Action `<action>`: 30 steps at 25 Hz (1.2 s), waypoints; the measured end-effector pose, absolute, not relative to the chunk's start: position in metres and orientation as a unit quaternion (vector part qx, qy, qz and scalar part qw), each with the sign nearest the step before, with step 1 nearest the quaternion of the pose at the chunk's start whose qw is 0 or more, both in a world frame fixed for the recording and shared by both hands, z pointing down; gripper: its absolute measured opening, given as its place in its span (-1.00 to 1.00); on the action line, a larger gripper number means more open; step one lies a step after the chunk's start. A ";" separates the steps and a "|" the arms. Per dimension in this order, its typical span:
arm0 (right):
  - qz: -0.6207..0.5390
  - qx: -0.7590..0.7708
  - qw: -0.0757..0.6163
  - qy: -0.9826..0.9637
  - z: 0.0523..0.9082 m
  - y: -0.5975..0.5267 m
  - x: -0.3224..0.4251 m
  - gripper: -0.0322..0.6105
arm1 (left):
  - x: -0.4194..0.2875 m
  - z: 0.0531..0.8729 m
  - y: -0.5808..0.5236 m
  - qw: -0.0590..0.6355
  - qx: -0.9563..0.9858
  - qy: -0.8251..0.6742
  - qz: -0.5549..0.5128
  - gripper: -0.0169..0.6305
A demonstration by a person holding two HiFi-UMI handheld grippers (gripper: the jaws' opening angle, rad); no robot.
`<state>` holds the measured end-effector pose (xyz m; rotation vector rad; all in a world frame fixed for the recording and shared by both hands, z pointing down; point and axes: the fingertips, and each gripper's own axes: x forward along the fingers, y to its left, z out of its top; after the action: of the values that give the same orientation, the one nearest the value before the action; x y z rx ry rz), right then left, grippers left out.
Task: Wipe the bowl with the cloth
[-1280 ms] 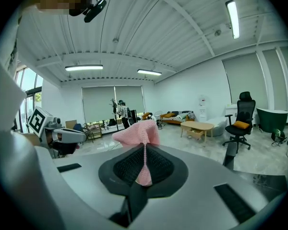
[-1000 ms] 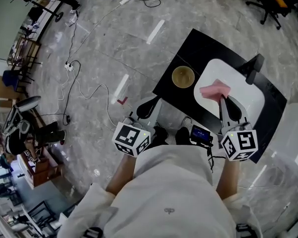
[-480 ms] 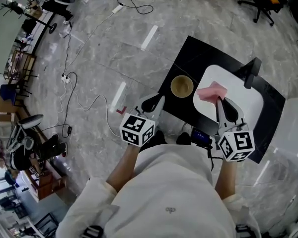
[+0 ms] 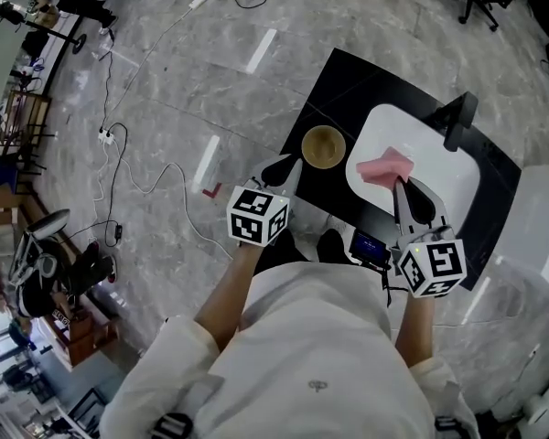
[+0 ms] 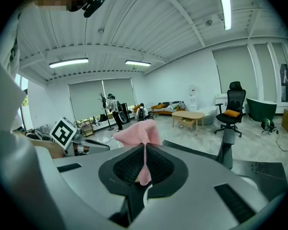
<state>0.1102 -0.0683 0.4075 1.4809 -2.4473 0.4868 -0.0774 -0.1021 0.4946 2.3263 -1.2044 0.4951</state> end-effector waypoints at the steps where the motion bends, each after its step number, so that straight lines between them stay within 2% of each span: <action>1: 0.168 0.506 0.122 -0.837 0.409 -0.069 0.110 -0.85 | -0.077 0.500 -0.104 0.237 0.845 -0.441 0.186 -0.83; 3: 0.171 0.505 0.126 -0.837 0.412 -0.070 0.111 -0.85 | -0.075 0.511 -0.107 0.242 0.840 -0.444 0.195 -0.71; 10: 0.181 0.497 0.138 -0.837 0.422 -0.071 0.112 -0.85 | -0.075 0.556 -0.115 0.310 0.809 -0.461 0.190 -0.63; 18: 0.179 0.484 0.157 -0.842 0.430 -0.075 0.110 -0.85 | -0.080 0.605 -0.124 0.388 0.769 -0.479 0.170 -0.61; 30: 0.185 0.487 0.170 -0.837 0.434 -0.077 0.111 -0.85 | -0.077 0.640 -0.140 0.427 0.741 -0.487 0.179 -0.62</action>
<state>0.1111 -0.0767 0.4342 1.3829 -2.3783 0.5251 -0.0774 -0.1397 0.6397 1.8515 -1.2166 0.4465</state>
